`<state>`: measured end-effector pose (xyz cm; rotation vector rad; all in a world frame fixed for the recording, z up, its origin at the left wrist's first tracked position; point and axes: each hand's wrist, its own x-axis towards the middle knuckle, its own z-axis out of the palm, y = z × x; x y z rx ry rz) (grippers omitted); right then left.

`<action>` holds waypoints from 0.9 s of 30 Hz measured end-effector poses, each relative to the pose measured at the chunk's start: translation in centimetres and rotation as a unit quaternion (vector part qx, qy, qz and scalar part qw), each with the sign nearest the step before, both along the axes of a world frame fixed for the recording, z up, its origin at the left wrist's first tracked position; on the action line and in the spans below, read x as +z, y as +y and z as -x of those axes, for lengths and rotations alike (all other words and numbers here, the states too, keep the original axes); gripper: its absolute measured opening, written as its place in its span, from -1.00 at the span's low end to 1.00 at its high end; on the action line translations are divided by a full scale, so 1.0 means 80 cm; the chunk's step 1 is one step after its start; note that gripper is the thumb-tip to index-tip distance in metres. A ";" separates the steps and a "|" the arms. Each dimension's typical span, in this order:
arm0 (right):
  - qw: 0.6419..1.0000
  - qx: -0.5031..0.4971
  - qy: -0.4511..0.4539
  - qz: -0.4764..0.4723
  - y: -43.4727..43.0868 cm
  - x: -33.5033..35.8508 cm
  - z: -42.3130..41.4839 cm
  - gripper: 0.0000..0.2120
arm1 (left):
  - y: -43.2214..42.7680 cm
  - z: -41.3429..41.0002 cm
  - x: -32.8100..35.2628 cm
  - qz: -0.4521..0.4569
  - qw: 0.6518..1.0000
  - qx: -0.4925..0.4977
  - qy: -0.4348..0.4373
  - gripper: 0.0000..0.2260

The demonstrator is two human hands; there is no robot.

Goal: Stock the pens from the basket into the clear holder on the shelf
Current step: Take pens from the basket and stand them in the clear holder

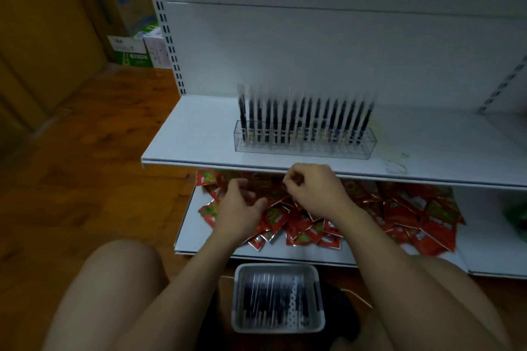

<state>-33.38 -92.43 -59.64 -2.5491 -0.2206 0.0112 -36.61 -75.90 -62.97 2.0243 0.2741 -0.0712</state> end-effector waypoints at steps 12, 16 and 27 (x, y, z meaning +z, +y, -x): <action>0.973 -0.014 0.231 -0.001 -0.016 -0.149 0.083 -0.76 | 0.011 0.096 -0.113 -0.081 0.979 -0.042 0.182 -0.66; 0.952 -0.042 0.304 0.007 -0.036 -0.204 0.099 -0.79 | 0.017 0.095 -0.130 -0.098 0.973 -0.049 0.202 -0.66; 0.896 -0.083 0.431 0.070 -0.032 -0.311 0.109 -0.67 | 0.000 0.068 -0.180 -0.100 0.964 -0.082 0.234 -0.58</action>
